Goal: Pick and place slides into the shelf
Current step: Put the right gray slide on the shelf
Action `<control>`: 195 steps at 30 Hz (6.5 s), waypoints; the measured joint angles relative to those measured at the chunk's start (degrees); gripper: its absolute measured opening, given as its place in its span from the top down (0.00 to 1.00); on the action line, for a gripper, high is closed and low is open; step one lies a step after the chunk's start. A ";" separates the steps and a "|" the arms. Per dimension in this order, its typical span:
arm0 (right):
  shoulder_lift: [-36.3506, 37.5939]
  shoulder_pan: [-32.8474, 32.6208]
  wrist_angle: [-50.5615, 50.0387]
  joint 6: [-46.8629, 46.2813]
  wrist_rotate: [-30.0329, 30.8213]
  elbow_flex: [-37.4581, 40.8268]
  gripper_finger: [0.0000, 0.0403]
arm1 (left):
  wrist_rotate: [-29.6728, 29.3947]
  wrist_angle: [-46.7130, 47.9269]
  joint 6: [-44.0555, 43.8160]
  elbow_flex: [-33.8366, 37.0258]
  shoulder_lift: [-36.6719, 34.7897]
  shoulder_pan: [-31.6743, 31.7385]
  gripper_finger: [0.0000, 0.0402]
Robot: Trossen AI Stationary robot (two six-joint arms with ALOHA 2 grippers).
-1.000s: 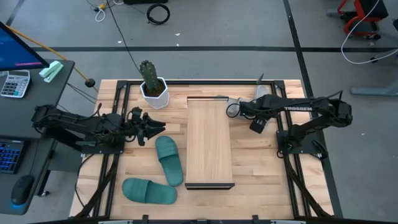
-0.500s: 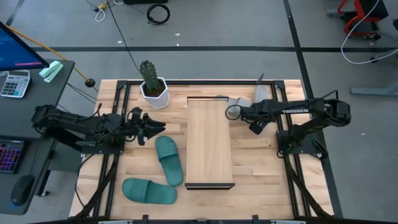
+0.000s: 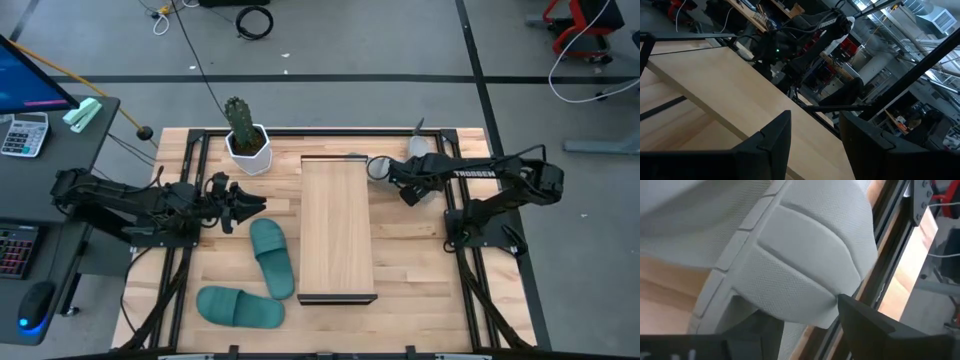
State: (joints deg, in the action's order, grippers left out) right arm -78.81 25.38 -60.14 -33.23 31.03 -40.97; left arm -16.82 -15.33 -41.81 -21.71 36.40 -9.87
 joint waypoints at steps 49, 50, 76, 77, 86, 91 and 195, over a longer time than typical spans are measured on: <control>8.46 1.06 -8.76 15.91 8.77 -20.46 0.98 | 0.00 0.65 0.18 0.00 0.02 0.00 0.57; 8.47 1.05 -8.68 17.09 9.32 -21.79 0.98 | 0.00 0.68 0.18 0.00 0.02 0.00 0.57; 5.30 -9.02 6.50 50.89 7.53 -37.33 0.98 | 0.11 1.66 0.07 0.01 -0.02 0.00 0.57; 5.12 -9.57 7.07 51.70 7.45 -37.33 0.98 | 0.13 1.64 0.05 0.02 -0.02 -0.02 0.57; 4.74 -14.17 12.67 58.57 3.55 -37.35 0.98 | 0.17 1.64 -0.01 0.02 -0.02 0.00 0.57; 4.26 -16.64 14.10 57.34 -2.02 -37.35 0.98 | 0.60 1.64 -1.22 0.02 -0.04 0.00 0.57; -4.90 -16.80 31.52 78.05 -2.87 -26.99 0.98 | 1.70 3.63 -8.50 0.02 -0.05 -0.01 0.57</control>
State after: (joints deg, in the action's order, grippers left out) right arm -83.70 8.58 -28.62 44.82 28.17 -67.96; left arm -15.11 -11.70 -50.31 -21.69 36.35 -9.88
